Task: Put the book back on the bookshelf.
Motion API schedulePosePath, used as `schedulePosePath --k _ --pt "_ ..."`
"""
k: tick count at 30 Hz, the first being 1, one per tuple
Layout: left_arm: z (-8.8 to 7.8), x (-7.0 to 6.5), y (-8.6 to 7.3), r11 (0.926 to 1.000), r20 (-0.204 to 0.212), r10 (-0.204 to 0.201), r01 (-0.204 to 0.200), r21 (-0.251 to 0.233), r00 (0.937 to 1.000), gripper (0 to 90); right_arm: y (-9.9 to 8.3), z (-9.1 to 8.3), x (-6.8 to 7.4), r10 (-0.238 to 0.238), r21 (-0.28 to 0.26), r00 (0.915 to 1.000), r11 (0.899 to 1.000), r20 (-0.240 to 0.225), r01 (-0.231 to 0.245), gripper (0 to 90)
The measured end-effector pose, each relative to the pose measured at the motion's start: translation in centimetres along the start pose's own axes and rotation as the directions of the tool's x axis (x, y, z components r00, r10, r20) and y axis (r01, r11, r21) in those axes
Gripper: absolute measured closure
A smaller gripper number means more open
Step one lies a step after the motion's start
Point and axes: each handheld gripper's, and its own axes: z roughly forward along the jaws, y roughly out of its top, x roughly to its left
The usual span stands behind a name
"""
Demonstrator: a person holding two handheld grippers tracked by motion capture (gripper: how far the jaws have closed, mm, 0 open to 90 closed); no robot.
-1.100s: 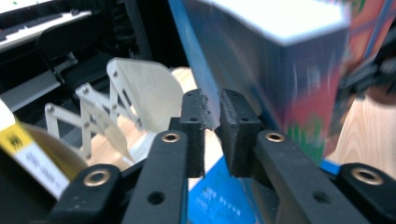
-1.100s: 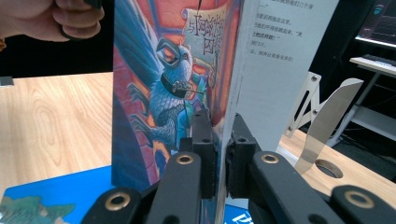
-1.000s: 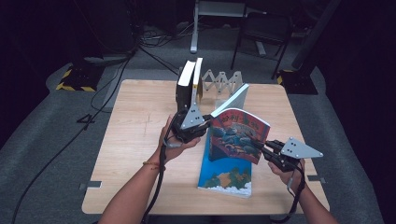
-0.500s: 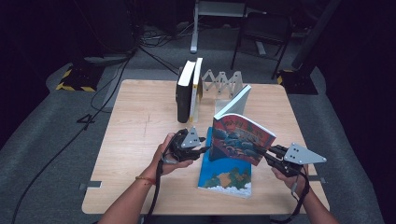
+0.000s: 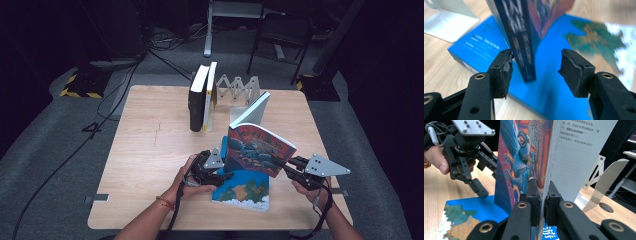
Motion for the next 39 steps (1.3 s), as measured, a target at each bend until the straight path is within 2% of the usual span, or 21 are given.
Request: schedulePosePath --k 4,9,11,14,17,21,22,23,25,27,30,31,35,39 --pt "0.2 0.2 1.1 0.9977 -0.031 -0.022 0.02 -0.065 0.9993 45.0 0.0 0.0 -0.1 0.003 0.004 1.0 1.0 0.0 -0.003 83.8" --pt "0.2 0.5 2.1 0.9923 -0.061 -0.023 0.016 -0.123 0.9978 52.1 0.0 0.1 -0.4 0.005 0.008 0.9998 1.0 0.018 -0.005 81.5" --pt "0.3 0.6 2.5 0.9911 -0.061 -0.028 0.02 -0.132 0.9978 53.0 -0.1 0.1 -0.5 0.017 0.006 0.9996 1.0 0.022 -0.017 80.9" --pt "0.4 0.5 2.9 0.99 -0.085 -0.005 -0.007 -0.141 0.9964 54.6 -0.1 0.2 -0.6 0.021 0.01 0.9995 1.0 0.025 -0.021 79.9" --pt "0.4 0.5 3.1 0.9876 -0.076 -0.013 0.001 -0.157 0.997 56.1 -0.1 0.3 -0.7 0.021 0.012 0.9992 1.0 0.033 -0.022 78.0" --pt "0.4 0.4 3.4 0.9877 -0.076 -0.002 -0.01 -0.156 0.9971 65.9 -0.1 0.4 -0.8 0.033 0.019 0.9979 0.999 0.055 -0.034 74.8" --pt "0.4 0.4 3.4 0.9873 -0.067 -0.003 -0.007 -0.158 0.9978 65.9 -0.1 0.5 -0.9 0.04 0.023 0.9968 0.999 0.069 -0.041 72.5" --pt "0.4 0.4 3.4 0.9866 -0.054 -0.013 0.004 -0.163 0.9984 69.6 -0.1 0.6 -1.0 0.045 0.031 0.9932 0.998 0.107 -0.048 68.3" --pt "0.4 0.3 3.4 0.9866 -0.056 -0.013 0.004 -0.163 0.9984 70.6 -0.1 0.7 -1.1 0.051 0.034 0.9914 0.998 0.12 -0.056 67.6" --pt "0.3 0.2 3.4 0.9871 -0.058 -0.018 0.008 -0.16 0.9982 71.3 -0.2 0.5 -1.6 0.069 0.026 0.9818 0.997 0.177 -0.074 66.0" --pt "0.2 0.1 3.4 0.9876 -0.048 -0.016 0.008 -0.157 0.9987 72.3 0.0 0.3 -2.1 0.09 0.015 0.9698 0.995 0.227 -0.095 65.1" --pt "0.1 -0.1 3.3 0.988 -0.043 -0.017 0.01 -0.154 0.9989 72.3 0.0 0.3 -2.1 0.09 0.015 0.9698 0.995 0.227 -0.095 65.1" --pt "-0.7 -0.3 3.0 0.9901 -0.037 0.006 -0.011 -0.14 0.9993 72.9 0.2 0.2 -2.6 0.114 -0.005 0.9561 0.993 0.27 -0.117 62.8" --pt "-1.5 -0.9 2.7 0.9924 -0.027 0.014 -0.017 -0.121 0.9995 73.2 0.5 0.5 -2.7 0.113 -0.005 0.9567 0.993 0.269 -0.116 57.2"
